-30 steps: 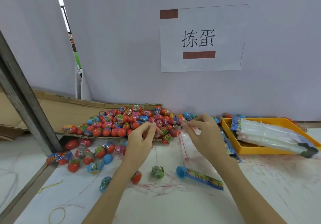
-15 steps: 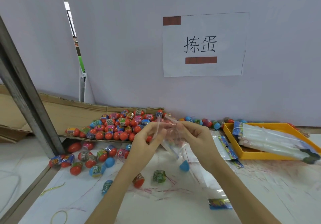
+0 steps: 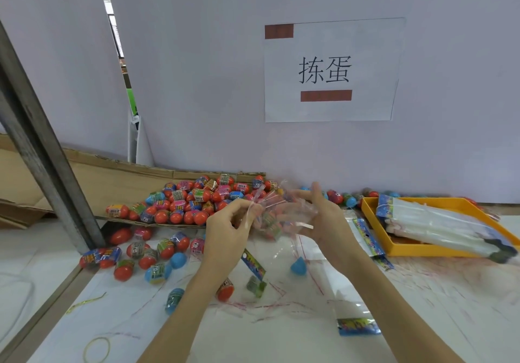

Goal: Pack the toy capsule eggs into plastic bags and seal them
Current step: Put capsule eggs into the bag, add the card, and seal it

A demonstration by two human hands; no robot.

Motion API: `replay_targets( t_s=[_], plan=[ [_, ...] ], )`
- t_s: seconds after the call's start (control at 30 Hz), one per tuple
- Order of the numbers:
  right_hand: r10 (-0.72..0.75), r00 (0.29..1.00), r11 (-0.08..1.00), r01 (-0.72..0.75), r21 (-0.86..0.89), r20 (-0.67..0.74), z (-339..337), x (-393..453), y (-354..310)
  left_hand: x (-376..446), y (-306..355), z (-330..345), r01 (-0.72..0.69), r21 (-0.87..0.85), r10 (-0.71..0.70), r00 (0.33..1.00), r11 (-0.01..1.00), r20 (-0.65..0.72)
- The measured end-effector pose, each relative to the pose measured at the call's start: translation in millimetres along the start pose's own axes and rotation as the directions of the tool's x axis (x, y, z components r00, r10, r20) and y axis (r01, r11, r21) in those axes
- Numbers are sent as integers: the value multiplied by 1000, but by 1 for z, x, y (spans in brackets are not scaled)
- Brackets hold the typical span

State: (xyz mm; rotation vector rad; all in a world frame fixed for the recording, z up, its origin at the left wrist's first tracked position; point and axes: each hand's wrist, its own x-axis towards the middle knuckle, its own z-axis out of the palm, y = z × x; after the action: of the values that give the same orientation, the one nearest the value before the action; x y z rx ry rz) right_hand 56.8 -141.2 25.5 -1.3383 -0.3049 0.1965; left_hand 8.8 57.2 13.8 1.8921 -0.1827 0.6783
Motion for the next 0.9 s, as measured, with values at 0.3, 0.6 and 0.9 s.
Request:
replay_targets(
  t_s=[0.3,0.6,0.9],
  plan=[
    [-253,922,934,154,-322,-292,-5,-2,6,0,-6,1,-25,251,4,996,968,84],
    [-546,741,721,180,-669,-390,-17,-2,6,1,-8,-1,-261,528,125,952,808,279],
    [-464,802,821,229,-523,-376,-3,-5,-1,-2,-1,2,-96,308,85,995,946,48]
  ],
)
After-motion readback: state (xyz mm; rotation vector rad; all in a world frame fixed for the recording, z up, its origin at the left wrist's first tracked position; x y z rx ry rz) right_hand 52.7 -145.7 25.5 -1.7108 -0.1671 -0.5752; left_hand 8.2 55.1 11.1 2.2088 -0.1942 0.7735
